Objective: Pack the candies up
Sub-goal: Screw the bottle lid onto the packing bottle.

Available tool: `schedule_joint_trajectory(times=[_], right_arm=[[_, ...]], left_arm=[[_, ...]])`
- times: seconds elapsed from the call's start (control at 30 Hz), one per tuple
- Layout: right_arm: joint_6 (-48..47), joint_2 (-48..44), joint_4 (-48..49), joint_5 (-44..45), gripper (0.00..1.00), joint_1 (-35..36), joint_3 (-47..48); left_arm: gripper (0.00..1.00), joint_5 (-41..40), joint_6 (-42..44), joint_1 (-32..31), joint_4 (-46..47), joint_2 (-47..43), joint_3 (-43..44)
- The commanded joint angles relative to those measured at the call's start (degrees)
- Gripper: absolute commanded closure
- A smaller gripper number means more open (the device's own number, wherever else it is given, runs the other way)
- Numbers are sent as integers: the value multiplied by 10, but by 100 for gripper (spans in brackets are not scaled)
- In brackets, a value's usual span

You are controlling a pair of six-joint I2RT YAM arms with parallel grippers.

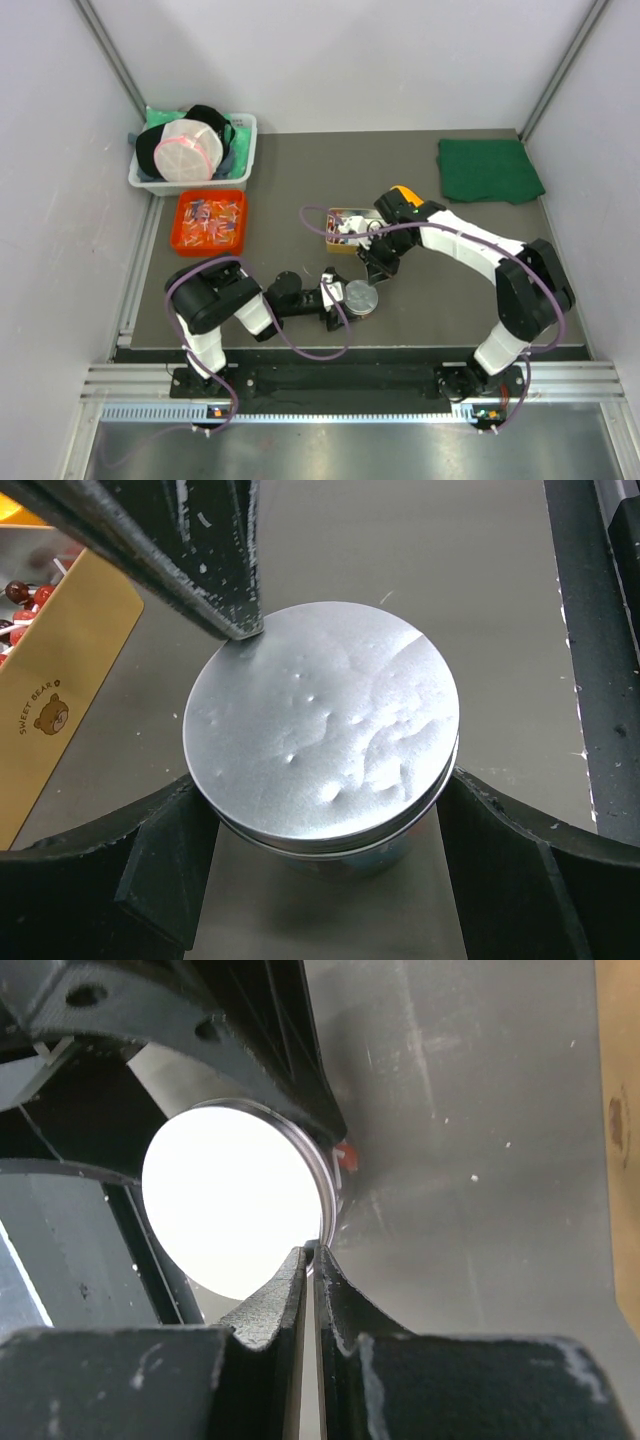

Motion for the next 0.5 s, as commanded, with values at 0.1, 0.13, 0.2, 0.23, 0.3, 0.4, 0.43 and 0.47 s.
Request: schedule_joint_trajectory(times=[0.1,0.13,0.2,0.23,0.3,0.4,0.43,0.47], right_arm=[[-3,-29,-79,-26,96,1,-43],[-2,-32,-79,-27,96,1,-47],[-1,-42,-79,-30,96,1,-55],[1,-44,-79,-29,96,2,-57],[1,-53,-75,-17,96,1,-57],[-1,-63,-67,-1,95,1,-55],[-1,-60,-69,-3,95,1,-54],[-2,-59,-72,-7,95,1,-50]], left_arm=[[22,-112,43,9,45,12,16],[22,-112,43,9,45,11,16],[22,-113,43,9,45,12,16],[22,-113,43,9,44,12,16],[22,-112,43,8,44,12,17],[22,-110,43,8,43,12,17],[22,-112,43,8,42,12,18],[22,-111,43,8,41,13,18]])
